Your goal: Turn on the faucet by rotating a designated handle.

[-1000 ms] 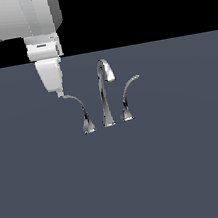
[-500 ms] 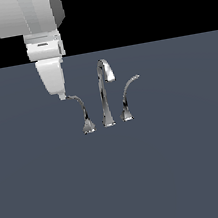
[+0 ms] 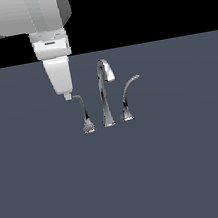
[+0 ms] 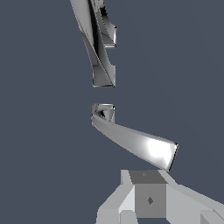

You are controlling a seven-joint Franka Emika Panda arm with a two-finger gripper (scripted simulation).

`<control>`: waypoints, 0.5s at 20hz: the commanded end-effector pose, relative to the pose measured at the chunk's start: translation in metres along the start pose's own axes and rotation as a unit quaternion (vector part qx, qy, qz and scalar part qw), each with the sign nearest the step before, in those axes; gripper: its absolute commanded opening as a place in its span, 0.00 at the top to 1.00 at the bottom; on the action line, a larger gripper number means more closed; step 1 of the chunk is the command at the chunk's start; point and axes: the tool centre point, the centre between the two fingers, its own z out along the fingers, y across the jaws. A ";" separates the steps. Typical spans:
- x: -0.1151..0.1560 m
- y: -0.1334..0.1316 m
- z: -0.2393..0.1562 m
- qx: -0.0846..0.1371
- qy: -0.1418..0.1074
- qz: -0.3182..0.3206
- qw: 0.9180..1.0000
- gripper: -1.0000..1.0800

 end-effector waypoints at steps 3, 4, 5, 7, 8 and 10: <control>0.035 0.017 0.008 -0.013 0.002 0.018 1.000 1.00; 0.010 0.006 0.000 -0.001 0.001 -0.001 1.000 1.00; 0.017 0.005 0.001 -0.002 0.001 0.001 1.000 1.00; 0.032 0.004 0.003 -0.005 0.001 0.005 1.000 1.00; 0.038 0.004 0.003 -0.006 0.001 0.007 1.000 1.00; 0.052 0.003 0.005 -0.008 0.002 0.010 1.000 1.00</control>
